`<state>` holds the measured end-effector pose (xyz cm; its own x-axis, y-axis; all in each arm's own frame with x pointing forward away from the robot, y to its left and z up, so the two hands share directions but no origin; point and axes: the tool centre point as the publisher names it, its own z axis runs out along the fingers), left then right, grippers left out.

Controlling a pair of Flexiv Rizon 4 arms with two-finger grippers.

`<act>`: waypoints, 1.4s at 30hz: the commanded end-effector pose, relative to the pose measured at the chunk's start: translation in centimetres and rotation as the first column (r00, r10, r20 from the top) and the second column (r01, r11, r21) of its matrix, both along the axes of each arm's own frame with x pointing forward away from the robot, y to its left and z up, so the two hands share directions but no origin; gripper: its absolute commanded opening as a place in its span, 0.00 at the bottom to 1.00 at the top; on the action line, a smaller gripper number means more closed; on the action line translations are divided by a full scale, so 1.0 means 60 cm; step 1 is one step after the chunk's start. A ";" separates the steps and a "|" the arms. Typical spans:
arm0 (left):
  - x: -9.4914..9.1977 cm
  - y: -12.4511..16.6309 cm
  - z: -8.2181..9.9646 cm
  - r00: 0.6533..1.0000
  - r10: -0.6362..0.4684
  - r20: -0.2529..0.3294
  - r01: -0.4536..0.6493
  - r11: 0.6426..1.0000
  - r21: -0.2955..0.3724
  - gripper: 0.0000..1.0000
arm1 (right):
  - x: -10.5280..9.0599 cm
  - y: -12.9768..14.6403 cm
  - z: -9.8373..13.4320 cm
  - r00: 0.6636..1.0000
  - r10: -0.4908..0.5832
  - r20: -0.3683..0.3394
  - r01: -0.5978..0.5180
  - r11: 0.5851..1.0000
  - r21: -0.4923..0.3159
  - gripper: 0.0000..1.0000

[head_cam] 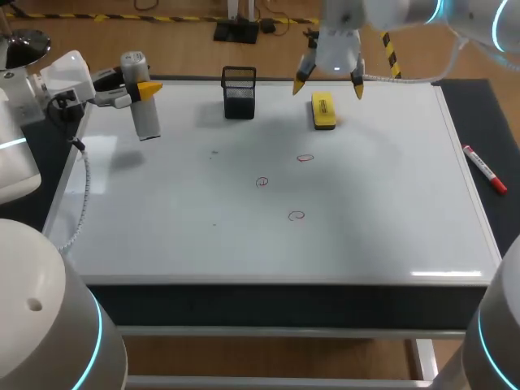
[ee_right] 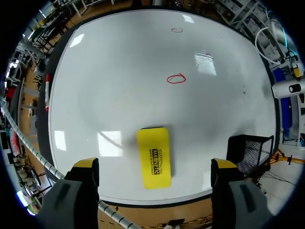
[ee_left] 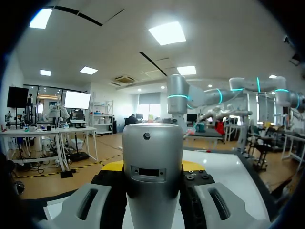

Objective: Pick up the inspection probe, press it on each red-marked spot on the whiteboard one by one, put down the probe, pick up the eraser, and wipe off all the red marks.

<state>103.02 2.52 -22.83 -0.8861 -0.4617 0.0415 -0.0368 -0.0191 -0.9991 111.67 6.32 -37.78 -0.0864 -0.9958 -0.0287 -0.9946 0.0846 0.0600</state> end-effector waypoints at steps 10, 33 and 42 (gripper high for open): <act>0.000 0.000 -0.001 1.000 0.002 0.003 -0.002 1.000 -0.002 0.00 | 0.002 -0.002 -0.030 1.000 -0.013 -0.003 0.013 1.000 -0.012 1.00; 0.000 0.000 -0.001 1.000 0.002 0.003 -0.002 1.000 -0.002 0.00 | 0.012 0.000 -0.061 0.999 -0.016 -0.043 0.014 0.999 -0.043 1.00; 0.000 0.000 -0.001 1.000 0.002 0.003 -0.002 1.000 -0.002 0.00 | 0.012 0.001 -0.070 0.998 -0.005 -0.059 0.003 0.999 -0.048 0.53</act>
<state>103.02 2.54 -22.83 -0.8860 -0.4619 0.0414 -0.0368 -0.0191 -0.9991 111.87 6.26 -41.85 -0.0925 -0.9956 0.0176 -0.9901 0.0939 0.1043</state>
